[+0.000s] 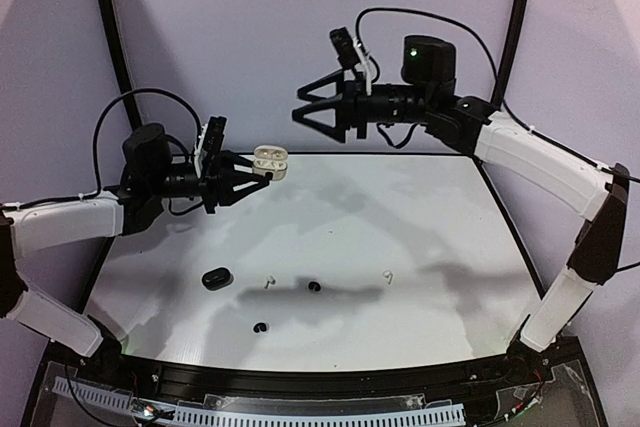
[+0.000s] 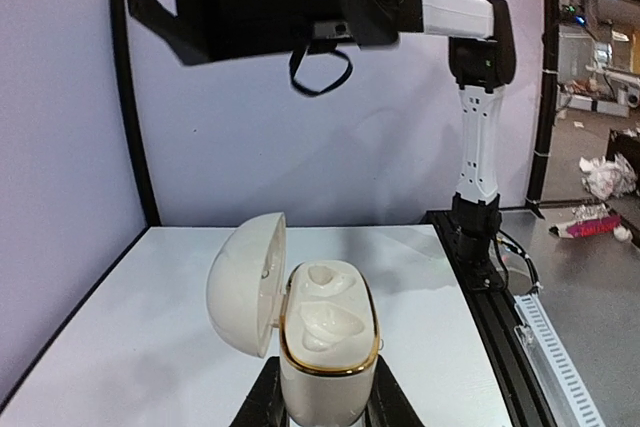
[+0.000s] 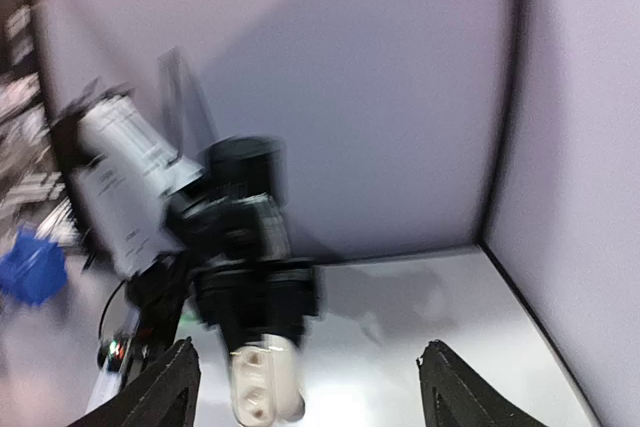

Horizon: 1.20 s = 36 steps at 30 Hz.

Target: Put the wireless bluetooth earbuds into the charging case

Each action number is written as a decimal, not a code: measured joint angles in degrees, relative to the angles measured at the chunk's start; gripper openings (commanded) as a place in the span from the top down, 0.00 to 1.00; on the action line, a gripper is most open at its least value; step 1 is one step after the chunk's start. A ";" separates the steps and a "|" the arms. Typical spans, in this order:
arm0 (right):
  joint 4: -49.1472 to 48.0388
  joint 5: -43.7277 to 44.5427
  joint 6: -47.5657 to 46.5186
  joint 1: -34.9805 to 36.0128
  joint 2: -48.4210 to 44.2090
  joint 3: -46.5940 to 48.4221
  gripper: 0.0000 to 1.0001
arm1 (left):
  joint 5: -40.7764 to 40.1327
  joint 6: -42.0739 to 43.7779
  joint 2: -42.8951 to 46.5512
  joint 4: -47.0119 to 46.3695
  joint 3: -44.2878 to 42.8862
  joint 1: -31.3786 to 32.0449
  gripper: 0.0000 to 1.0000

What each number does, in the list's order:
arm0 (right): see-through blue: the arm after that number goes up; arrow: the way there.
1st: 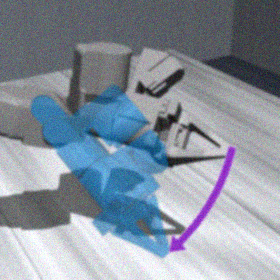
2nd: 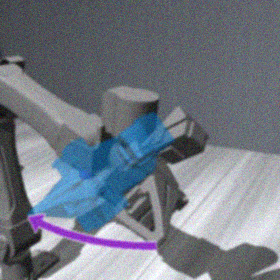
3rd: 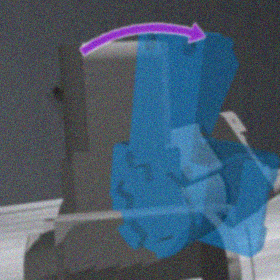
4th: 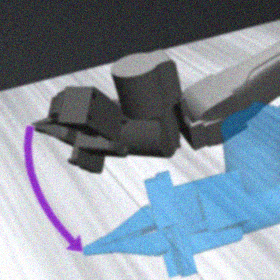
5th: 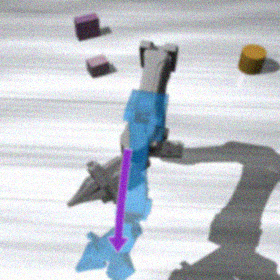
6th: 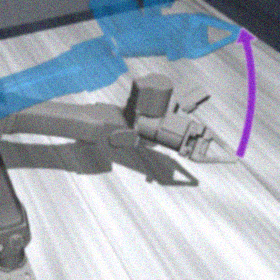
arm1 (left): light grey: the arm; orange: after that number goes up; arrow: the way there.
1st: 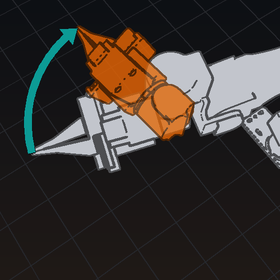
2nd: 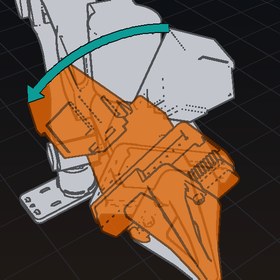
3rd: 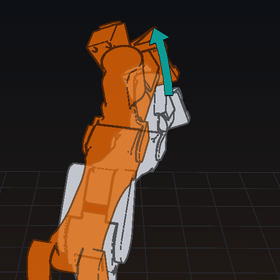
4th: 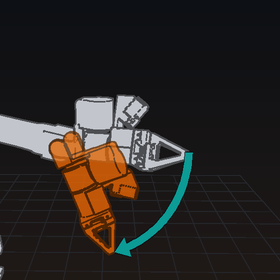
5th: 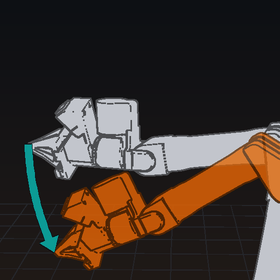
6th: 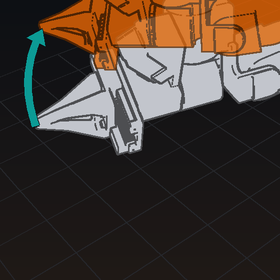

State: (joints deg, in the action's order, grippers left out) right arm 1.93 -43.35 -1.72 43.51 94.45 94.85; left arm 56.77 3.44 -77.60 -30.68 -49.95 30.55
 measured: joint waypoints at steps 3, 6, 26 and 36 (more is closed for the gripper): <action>3.76 7.43 8.87 -3.87 -1.88 -0.24 0.38 | -3.02 -3.15 -0.09 -5.66 4.52 0.02 0.99; 15.13 19.54 18.97 -9.99 -2.62 -0.81 0.40 | -6.36 -3.82 -0.11 -11.82 9.18 0.61 0.99; 52.41 40.09 46.62 -6.38 11.74 -13.75 0.38 | -24.92 5.68 0.33 -41.38 30.84 13.00 0.99; 52.70 39.32 47.56 -5.77 16.76 -15.78 0.52 | -27.39 6.67 -1.07 -43.76 31.69 14.03 0.99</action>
State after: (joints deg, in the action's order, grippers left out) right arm 54.63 -4.03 45.84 37.74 111.22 79.07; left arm 29.39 10.11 -78.67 -74.43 -18.26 44.58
